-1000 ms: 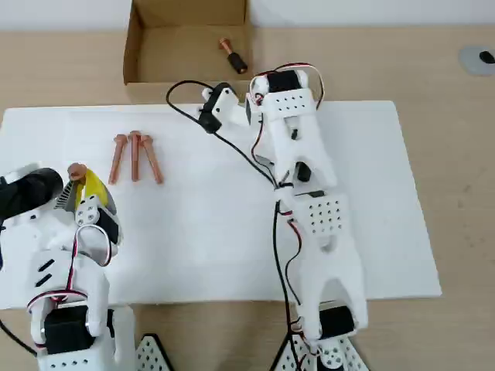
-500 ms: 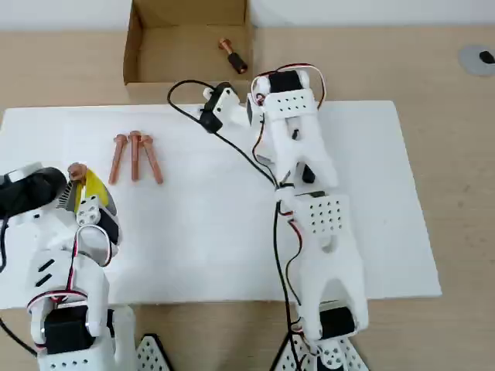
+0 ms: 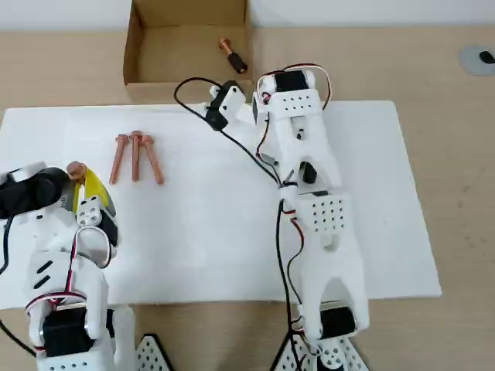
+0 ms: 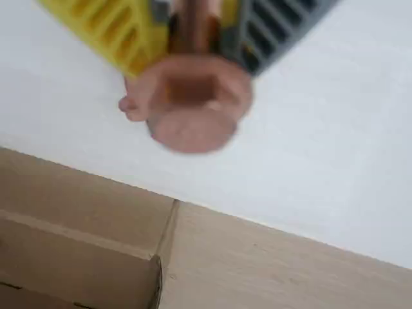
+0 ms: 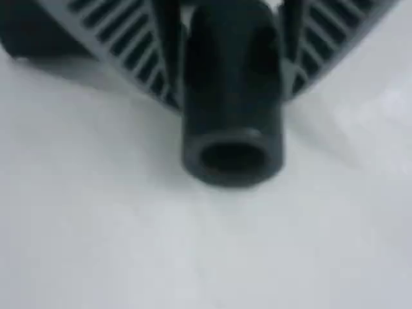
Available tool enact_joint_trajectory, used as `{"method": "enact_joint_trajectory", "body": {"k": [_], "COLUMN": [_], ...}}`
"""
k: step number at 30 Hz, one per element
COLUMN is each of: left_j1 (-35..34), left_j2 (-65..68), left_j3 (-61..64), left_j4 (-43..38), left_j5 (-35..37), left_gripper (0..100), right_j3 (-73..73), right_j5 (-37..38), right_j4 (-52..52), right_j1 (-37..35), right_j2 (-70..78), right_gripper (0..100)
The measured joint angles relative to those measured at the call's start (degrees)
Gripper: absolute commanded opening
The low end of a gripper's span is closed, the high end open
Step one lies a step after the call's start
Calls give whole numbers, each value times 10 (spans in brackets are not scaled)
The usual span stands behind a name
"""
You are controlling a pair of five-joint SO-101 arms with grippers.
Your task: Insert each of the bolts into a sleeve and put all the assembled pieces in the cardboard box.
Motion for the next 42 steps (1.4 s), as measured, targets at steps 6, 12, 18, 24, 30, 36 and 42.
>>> {"method": "enact_joint_trajectory", "body": {"k": [6, 12, 18, 24, 30, 36, 42], "left_j1": [0, 0, 0, 5, 110, 171, 229], "left_j2": [0, 0, 0, -1, -1, -2, -3], "left_j3": [0, 0, -1, -55, -106, -143, -169], "left_j4": [0, 0, 0, 1, 1, 2, 2], "left_j5": [-30, -33, -33, -42, -137, -190, -191], "left_gripper": [7, 7, 7, 7, 7, 6, 6], "right_j3": [-4, -9, -11, -15, 25, 185, 389], "right_j5": [-50, -118, -205, -228, -231, -231, -232], "right_j4": [9, 9, 9, 10, 10, 10, 10], "right_j1": [-1, -1, -1, -1, 40, 143, 156], "right_j2": [-41, -189, -385, -614, -795, -955, -1148], "right_gripper": [10, 10, 10, 10, 10, 10, 10]}}
